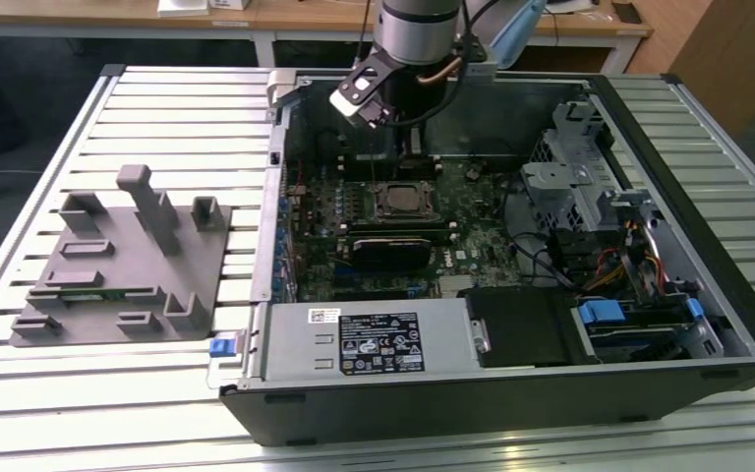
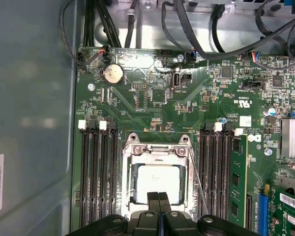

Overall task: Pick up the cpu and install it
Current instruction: 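Install the first cpu locking lever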

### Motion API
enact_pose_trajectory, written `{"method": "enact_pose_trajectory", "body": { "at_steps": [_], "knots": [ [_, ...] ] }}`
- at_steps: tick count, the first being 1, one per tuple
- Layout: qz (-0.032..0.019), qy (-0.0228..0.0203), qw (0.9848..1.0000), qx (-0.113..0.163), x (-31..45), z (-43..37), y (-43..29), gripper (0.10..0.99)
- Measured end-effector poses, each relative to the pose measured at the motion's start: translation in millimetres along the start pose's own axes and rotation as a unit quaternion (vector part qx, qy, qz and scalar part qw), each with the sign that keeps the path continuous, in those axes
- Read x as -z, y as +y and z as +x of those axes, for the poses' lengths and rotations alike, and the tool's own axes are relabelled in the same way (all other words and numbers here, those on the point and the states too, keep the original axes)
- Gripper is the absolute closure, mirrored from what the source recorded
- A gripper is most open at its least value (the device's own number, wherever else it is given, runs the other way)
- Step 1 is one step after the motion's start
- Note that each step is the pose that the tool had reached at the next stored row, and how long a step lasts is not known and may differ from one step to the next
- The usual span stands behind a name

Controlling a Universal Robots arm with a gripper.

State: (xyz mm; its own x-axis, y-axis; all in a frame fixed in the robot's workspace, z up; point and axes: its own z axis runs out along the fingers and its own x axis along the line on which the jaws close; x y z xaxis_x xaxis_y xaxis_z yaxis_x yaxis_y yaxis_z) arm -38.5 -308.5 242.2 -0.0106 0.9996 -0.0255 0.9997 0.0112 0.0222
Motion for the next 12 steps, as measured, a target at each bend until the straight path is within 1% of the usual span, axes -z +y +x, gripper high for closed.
{"method": "enact_pose_trajectory", "body": {
  "at_steps": [12],
  "knots": [
    [0.0000, 0.0000, 1.0000, 0.000, 4.8, -0.1, 0.1, 0.965]
  ]
}}
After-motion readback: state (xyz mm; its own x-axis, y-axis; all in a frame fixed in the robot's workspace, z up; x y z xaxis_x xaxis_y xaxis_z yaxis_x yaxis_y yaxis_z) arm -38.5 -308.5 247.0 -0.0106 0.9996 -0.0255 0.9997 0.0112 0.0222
